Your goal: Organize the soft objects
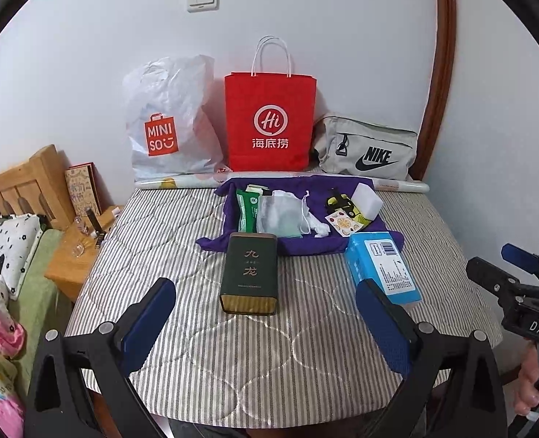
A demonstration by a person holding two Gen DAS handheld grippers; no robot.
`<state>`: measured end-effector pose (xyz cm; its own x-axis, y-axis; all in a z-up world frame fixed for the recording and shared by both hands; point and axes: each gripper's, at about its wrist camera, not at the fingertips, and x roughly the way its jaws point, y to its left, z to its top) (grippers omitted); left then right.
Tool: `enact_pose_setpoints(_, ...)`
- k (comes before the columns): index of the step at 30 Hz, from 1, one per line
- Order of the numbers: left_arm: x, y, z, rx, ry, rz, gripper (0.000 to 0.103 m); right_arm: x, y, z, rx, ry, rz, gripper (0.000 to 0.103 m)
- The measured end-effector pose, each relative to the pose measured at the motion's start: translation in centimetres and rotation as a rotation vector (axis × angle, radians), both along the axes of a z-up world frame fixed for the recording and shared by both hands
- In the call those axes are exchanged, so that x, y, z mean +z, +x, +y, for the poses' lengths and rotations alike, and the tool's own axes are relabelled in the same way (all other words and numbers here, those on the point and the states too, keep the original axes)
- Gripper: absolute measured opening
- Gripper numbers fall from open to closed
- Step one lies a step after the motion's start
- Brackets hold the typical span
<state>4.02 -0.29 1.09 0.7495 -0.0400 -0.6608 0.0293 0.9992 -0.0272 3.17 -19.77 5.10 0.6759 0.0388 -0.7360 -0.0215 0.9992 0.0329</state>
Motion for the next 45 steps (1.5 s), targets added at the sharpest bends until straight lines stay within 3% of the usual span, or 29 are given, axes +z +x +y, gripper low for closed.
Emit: enact_pose_setpoints(45,-1.2,-0.2,0.2,0.016,0.007,0.033,0.100,-1.1,-0.7,0.8,0.002,0.004,0.025,0.094)
